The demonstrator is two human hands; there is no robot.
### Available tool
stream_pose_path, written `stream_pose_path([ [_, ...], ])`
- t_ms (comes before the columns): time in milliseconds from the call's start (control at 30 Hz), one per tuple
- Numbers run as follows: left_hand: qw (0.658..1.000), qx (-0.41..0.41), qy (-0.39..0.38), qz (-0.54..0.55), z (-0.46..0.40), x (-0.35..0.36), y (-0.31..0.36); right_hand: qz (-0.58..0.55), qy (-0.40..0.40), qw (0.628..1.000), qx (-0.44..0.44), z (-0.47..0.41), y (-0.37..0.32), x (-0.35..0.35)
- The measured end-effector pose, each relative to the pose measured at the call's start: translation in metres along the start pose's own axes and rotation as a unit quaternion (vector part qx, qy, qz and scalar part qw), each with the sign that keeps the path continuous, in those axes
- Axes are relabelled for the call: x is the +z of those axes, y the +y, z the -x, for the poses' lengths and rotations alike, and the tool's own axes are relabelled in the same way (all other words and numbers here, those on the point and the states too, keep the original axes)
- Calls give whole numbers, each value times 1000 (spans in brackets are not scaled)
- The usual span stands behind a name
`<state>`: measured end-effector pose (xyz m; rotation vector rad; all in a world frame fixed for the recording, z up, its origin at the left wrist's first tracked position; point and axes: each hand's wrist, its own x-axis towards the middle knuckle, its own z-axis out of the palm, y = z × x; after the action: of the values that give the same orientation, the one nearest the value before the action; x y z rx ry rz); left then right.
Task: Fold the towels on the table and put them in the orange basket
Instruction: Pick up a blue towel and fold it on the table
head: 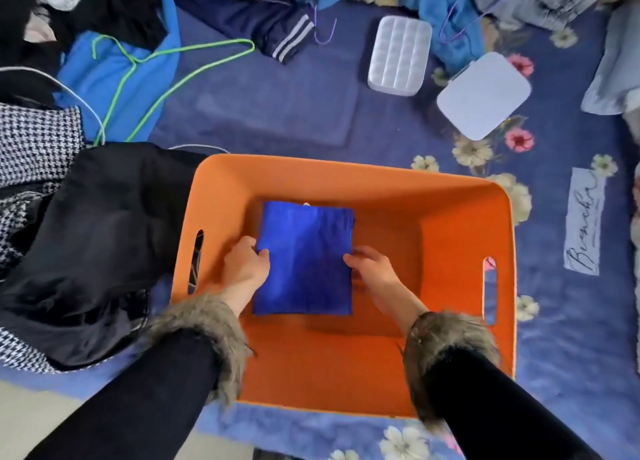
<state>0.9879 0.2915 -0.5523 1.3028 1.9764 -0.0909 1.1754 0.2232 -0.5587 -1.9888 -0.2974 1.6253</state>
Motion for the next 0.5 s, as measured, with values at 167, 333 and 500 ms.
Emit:
stream_pose_path([
  [167, 992, 73, 74, -77, 3, 7, 0, 227, 26, 966, -124, -17, 4, 8],
  [333, 869, 312, -32, -382, 12, 22, -14, 615, -7, 727, -306, -8, 21, 4],
  [500, 802, 326, -49, -498, -12, 35, -20, 702, -29, 639, -313, -30, 24, 5],
])
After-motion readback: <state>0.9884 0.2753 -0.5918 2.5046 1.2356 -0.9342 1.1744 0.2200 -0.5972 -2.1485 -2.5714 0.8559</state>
